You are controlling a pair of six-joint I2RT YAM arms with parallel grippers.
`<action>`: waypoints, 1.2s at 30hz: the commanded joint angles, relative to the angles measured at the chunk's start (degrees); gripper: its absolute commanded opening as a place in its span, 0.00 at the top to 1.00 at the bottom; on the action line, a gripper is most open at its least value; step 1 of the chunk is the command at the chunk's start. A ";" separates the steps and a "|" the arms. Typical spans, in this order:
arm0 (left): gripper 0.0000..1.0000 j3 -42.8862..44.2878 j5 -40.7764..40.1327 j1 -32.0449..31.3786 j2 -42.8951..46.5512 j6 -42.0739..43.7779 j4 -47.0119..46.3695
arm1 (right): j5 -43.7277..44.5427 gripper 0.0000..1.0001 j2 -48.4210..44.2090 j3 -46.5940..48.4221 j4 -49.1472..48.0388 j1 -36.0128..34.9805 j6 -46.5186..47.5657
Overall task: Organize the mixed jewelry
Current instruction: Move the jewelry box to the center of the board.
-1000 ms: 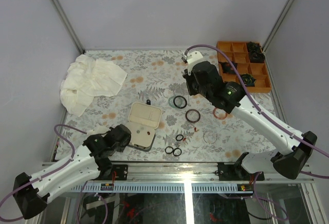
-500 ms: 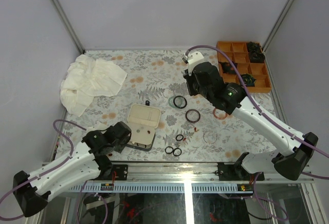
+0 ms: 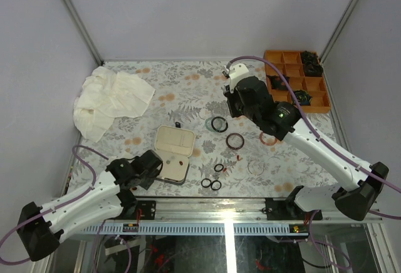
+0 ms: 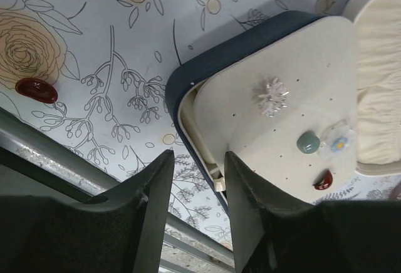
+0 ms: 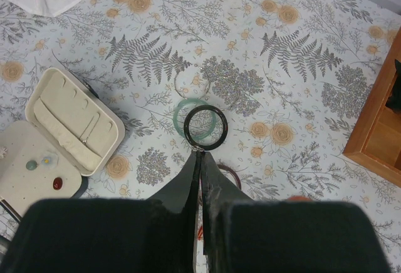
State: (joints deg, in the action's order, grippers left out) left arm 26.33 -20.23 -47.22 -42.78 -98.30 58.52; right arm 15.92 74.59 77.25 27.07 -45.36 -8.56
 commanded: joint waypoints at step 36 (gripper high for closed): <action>0.72 4.16 -4.97 1.17 -32.61 23.41 -33.98 | -0.16 1.00 1.88 3.82 -1.10 5.51 0.80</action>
State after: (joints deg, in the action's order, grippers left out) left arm 32.14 -28.60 -46.24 -70.13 -79.88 28.47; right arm 15.90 76.79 78.26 27.16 -40.82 -8.38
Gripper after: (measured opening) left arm 0.284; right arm 0.011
